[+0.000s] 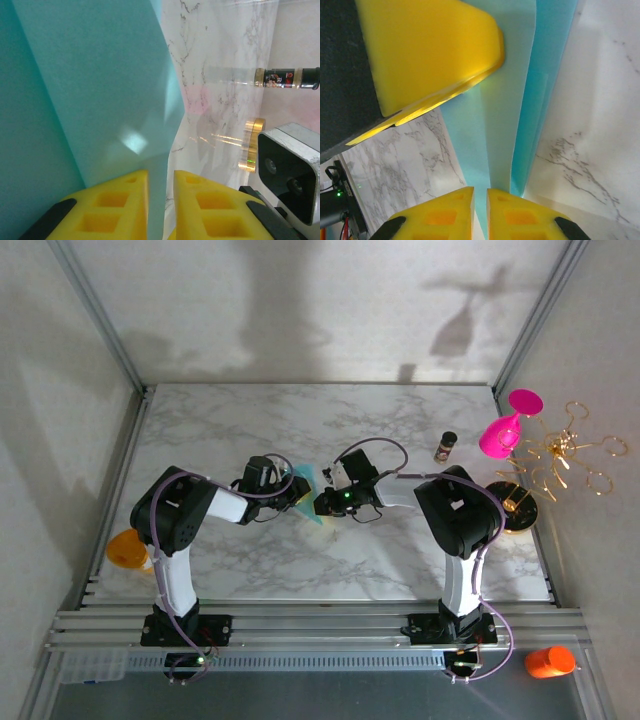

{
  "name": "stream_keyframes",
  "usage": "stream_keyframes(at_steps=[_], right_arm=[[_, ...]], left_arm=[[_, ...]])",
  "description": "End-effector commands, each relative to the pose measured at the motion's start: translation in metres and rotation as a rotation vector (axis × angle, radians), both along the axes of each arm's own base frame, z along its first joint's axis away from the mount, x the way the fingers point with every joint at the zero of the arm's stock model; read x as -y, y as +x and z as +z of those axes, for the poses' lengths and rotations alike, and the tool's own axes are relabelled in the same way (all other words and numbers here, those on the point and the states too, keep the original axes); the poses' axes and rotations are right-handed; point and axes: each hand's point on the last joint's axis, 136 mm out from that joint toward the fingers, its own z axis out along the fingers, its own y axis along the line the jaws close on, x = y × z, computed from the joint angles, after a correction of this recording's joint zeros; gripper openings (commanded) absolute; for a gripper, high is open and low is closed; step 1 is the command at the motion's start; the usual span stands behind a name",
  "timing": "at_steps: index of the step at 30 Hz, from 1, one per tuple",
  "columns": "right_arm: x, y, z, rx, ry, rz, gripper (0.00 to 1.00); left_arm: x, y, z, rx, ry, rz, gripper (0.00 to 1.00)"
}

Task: Fold a paper plane with a square sheet of paper (pick it up from the middle)
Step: Fourth fold the wing at the center of the table.

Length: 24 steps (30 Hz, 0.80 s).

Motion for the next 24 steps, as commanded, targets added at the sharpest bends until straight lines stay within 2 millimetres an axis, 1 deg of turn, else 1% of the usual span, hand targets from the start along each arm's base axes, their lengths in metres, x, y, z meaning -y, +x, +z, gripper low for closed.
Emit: stream_keyframes(at_steps=[1,13,16,20,24], right_arm=[[-0.002,-0.002,-0.006,-0.013,-0.014,0.016,0.16],[-0.004,-0.006,-0.008,-0.029,-0.005,0.035,0.17],[-0.006,-0.005,-0.003,-0.023,0.008,0.037,0.17],[-0.005,-0.004,0.010,0.005,0.026,0.031,0.17],[-0.003,-0.009,0.012,-0.001,0.029,0.024,0.17]], left_arm=[[-0.012,-0.012,-0.035,-0.103,0.079,0.013,0.22],[-0.013,-0.015,-0.042,-0.129,0.093,0.016,0.23],[-0.014,-0.016,-0.044,-0.132,0.098,0.019,0.24],[-0.015,-0.016,-0.045,-0.134,0.103,0.024,0.23],[-0.016,-0.016,-0.045,-0.135,0.107,0.028,0.23]])
